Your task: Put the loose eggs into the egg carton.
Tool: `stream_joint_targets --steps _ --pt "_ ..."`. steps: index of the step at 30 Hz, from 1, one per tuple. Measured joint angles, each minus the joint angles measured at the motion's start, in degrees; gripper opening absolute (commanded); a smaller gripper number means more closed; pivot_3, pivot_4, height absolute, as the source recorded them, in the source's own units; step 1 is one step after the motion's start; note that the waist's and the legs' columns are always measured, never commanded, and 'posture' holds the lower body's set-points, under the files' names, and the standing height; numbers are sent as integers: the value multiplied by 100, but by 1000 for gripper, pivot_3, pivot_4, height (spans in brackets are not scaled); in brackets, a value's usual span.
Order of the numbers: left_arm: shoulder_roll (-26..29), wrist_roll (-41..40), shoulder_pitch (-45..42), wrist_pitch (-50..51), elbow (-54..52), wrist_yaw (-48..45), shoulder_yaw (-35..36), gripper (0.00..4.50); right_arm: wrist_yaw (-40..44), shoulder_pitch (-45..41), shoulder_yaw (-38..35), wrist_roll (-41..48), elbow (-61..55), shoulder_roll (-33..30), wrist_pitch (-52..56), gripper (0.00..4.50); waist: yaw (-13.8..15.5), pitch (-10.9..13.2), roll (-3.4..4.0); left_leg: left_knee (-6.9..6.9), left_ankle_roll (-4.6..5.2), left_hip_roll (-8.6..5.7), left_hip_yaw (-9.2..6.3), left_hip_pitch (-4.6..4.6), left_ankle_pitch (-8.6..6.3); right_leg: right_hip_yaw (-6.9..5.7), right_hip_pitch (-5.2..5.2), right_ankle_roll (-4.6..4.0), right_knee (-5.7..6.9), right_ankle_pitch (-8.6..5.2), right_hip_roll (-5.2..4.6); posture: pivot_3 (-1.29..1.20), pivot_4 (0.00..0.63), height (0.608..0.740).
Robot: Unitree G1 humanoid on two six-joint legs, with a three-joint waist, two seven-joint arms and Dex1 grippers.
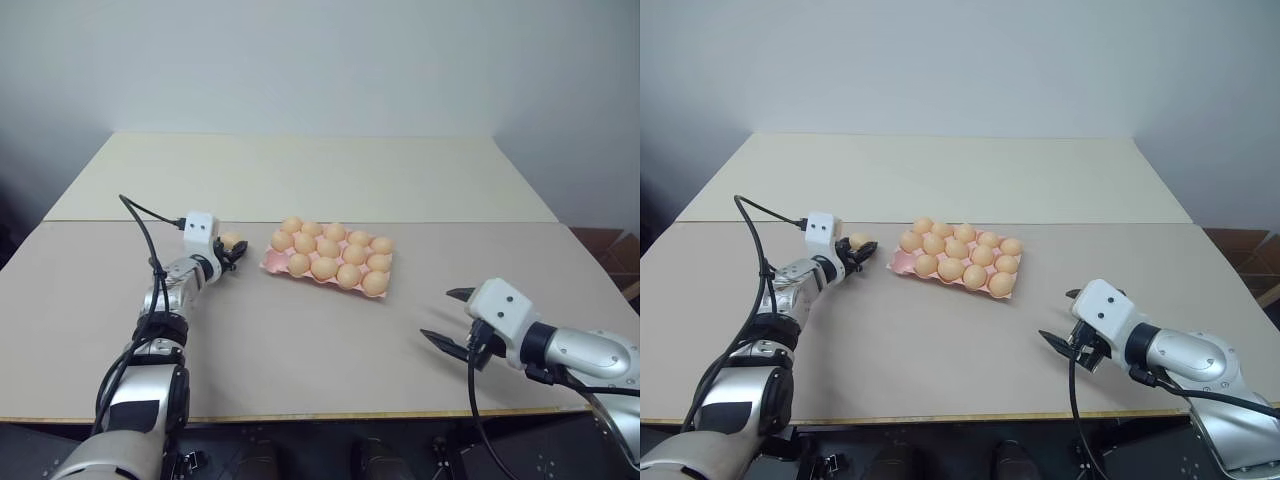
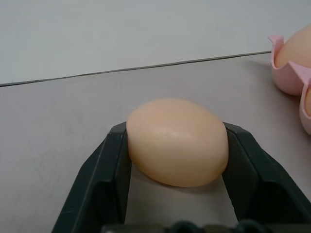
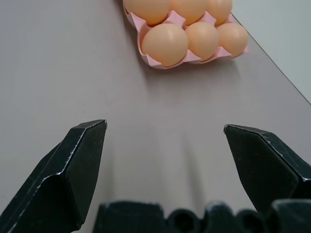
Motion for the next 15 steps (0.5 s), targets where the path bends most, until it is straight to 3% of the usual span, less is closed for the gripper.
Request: stream_joint_targets --steps 9,15 --pt "545 -1130 988 986 -2681 -2066 -6 2367 -91 177 4 -39 -55 127 -2 4500 -29 0 1 0 0 2 1 8 0 3 0 -1 5 -1 0 0 150 740" --pt "616 -1279 1169 1047 -2947 -2786 -243 2367 -138 327 5 -132 -97 146 -41 4500 10 0 1 12 1 1 0 9 1 3 6 -3 9 0 0 0 150 740"
